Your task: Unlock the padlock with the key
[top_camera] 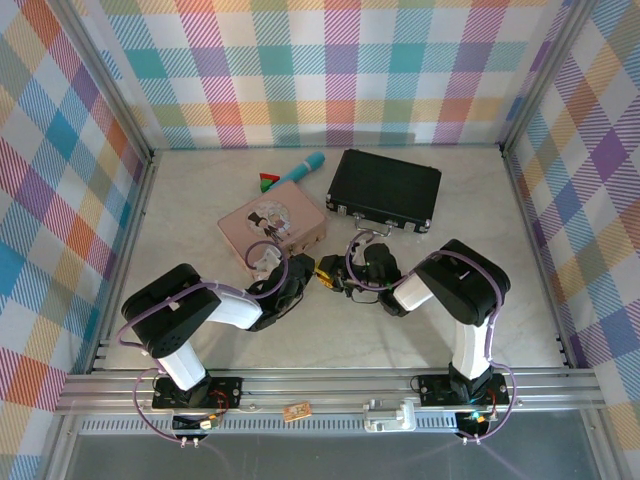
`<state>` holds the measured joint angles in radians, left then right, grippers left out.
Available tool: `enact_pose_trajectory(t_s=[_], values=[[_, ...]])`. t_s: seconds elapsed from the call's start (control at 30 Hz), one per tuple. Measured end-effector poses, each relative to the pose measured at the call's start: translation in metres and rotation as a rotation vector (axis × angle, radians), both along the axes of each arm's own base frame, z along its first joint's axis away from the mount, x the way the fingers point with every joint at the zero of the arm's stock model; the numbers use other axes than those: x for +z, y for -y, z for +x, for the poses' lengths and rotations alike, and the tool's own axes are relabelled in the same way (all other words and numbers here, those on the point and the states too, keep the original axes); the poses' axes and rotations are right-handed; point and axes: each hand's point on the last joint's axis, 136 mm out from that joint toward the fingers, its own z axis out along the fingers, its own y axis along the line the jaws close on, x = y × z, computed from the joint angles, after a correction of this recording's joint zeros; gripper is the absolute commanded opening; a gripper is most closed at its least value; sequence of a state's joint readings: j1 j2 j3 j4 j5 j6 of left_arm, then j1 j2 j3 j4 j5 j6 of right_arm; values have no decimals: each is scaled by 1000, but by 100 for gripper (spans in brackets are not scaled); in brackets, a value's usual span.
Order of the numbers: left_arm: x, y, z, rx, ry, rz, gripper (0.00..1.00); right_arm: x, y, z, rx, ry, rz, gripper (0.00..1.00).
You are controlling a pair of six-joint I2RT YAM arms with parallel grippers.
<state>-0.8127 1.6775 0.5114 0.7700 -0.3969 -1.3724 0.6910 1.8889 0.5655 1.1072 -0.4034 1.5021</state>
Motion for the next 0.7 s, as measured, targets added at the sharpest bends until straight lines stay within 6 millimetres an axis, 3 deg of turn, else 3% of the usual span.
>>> enact_pose_trajectory(t_s=[0.27, 0.43, 0.7], values=[[0, 0, 2, 5, 7, -12, 0, 3, -2, 0, -8, 13, 4, 23], [3, 2, 3, 4, 16, -27, 0, 2, -3, -1, -17, 15, 3, 14], [3, 3, 3, 1, 14, -31, 0, 3, -6, 0, -31, 22, 14, 22]])
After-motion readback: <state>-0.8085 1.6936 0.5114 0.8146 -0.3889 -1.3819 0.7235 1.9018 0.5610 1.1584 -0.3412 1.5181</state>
